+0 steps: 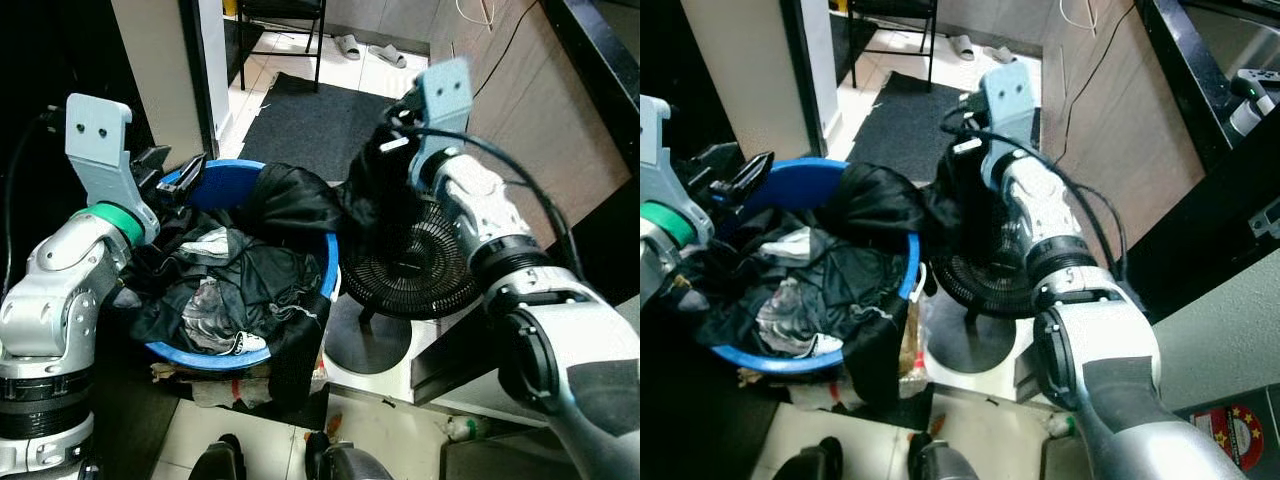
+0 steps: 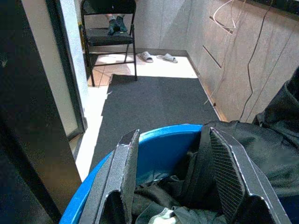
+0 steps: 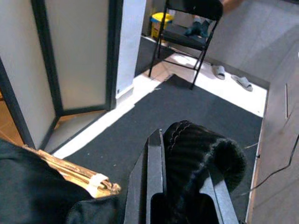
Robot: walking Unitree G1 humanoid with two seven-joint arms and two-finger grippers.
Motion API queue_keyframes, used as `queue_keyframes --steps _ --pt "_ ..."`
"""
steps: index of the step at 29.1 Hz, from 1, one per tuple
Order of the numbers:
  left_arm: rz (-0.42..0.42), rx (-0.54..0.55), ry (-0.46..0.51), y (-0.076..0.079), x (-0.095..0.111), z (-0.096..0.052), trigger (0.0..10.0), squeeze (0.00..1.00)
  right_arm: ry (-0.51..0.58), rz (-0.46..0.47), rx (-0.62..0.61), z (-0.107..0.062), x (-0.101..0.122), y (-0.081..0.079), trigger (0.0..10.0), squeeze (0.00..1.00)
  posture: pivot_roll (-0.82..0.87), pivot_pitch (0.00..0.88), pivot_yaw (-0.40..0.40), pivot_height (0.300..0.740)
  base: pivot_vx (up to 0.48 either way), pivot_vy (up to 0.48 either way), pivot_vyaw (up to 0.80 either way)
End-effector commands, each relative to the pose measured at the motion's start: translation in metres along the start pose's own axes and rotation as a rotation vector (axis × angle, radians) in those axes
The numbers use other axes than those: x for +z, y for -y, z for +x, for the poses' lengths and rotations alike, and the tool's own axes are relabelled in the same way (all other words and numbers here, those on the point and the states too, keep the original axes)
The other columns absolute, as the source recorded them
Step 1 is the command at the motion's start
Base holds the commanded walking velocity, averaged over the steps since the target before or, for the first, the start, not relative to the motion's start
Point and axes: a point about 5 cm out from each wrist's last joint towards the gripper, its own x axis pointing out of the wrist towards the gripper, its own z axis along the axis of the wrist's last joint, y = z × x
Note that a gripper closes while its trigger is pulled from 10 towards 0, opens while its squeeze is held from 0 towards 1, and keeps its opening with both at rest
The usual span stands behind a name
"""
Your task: Clothes washing
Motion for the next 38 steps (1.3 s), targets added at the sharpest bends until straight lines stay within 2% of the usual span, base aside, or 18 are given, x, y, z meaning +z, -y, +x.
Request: queue_keyframes --steps 1,4,7,9,10,11,14,17,19,22,24,25,27,28,30,36,37,38 --pt "-0.009 -0.014 -0.007 0.004 -0.002 -0.002 10.0 0.00 -0.003 -0.022 0.002 0.004 0.005 -0.006 10.0 0.00 0.14 0.104 -0.047 0.740 0.000 0.000 0.00" --pt "-0.013 -0.014 -0.010 0.005 -0.004 -0.002 10.0 0.00 0.001 -0.004 0.002 0.007 0.009 -0.015 10.0 0.00 0.14 0.106 -0.051 0.740 0.000 0.000 0.00" --pt "-0.019 -0.016 -0.015 0.007 -0.005 -0.004 10.0 0.00 0.054 0.074 -0.015 0.012 0.025 -0.021 10.0 0.00 0.15 0.112 -0.057 0.740 0.000 0.000 0.00" --pt "-0.024 -0.017 -0.020 0.009 -0.007 -0.005 10.0 0.00 0.138 0.140 -0.017 0.018 0.050 -0.028 10.0 0.00 0.15 0.113 -0.059 0.740 0.000 0.000 0.00" --pt "-0.026 -0.016 -0.022 0.009 -0.008 -0.006 10.0 0.00 0.167 0.128 0.015 0.022 0.062 -0.041 10.0 0.00 0.14 0.114 -0.061 0.740 0.000 0.000 0.00" --pt "-0.026 -0.016 -0.022 0.009 -0.008 -0.006 10.0 0.00 0.167 0.128 0.015 0.022 0.062 -0.041 10.0 0.00 0.14 0.114 -0.061 0.740 0.000 0.000 0.00" --pt "-0.031 -0.018 -0.024 0.010 -0.009 -0.006 10.0 0.00 0.181 0.015 0.125 0.023 0.064 -0.079 10.0 0.00 0.15 0.117 -0.064 0.740 0.000 0.000 0.00" --pt "-0.037 -0.022 -0.026 0.013 -0.010 -0.006 10.0 0.00 0.244 -0.029 0.369 0.017 0.064 -0.129 10.0 0.00 0.15 0.122 -0.067 0.740 0.000 0.000 0.00" --pt "-0.038 -0.023 -0.026 0.014 -0.010 -0.006 10.0 0.00 0.279 -0.061 0.500 0.010 0.061 -0.154 10.0 0.00 0.15 0.124 -0.069 0.740 0.000 0.000 0.00" --pt "-0.039 -0.022 -0.026 0.013 -0.010 -0.007 10.0 0.00 0.281 -0.116 0.571 0.004 0.052 -0.166 10.0 0.00 0.15 0.126 -0.070 0.740 0.000 0.000 0.00" --pt "-0.040 -0.020 -0.029 0.013 -0.011 -0.008 10.0 0.00 0.224 -0.210 0.614 0.000 0.032 -0.168 10.0 0.00 0.14 0.128 -0.070 0.740 0.000 0.000 0.00" --pt "-0.040 -0.020 -0.029 0.013 -0.011 -0.008 10.0 0.00 0.224 -0.210 0.614 0.000 0.032 -0.168 10.0 0.00 0.14 0.128 -0.070 0.740 0.000 0.000 0.00" --pt "-0.044 -0.023 -0.031 0.014 -0.011 -0.008 10.0 0.00 0.123 -0.306 0.641 -0.004 0.003 -0.161 10.0 0.00 0.13 0.129 -0.068 0.740 0.000 0.000 0.00" --pt "-0.044 -0.023 -0.031 0.014 -0.011 -0.008 10.0 0.00 0.123 -0.306 0.641 -0.004 0.003 -0.161 10.0 0.00 0.13 0.129 -0.068 0.740 0.000 0.000 0.00" --pt "-0.049 -0.029 -0.031 0.016 -0.012 -0.008 10.0 0.00 0.042 -0.350 0.681 -0.010 -0.021 -0.152 10.0 0.00 0.13 0.129 -0.068 0.740 0.000 0.000 0.00" --pt "-0.054 -0.036 -0.028 0.018 -0.012 -0.006 10.0 0.00 -0.073 -0.296 0.745 -0.020 -0.048 -0.142 10.0 0.00 0.12 0.131 -0.064 0.740 0.000 0.000 0.00" --pt "-0.054 -0.038 -0.028 0.018 -0.012 -0.005 10.0 0.00 -0.117 -0.251 0.742 -0.022 -0.055 -0.140 10.0 0.21 0.12 0.130 -0.063 0.740 0.000 0.000 0.00" --pt "-0.055 -0.040 -0.028 0.019 -0.012 -0.005 10.0 0.00 -0.166 -0.200 0.741 -0.025 -0.064 -0.139 10.0 0.88 0.12 0.132 -0.062 0.740 0.000 0.000 0.00"
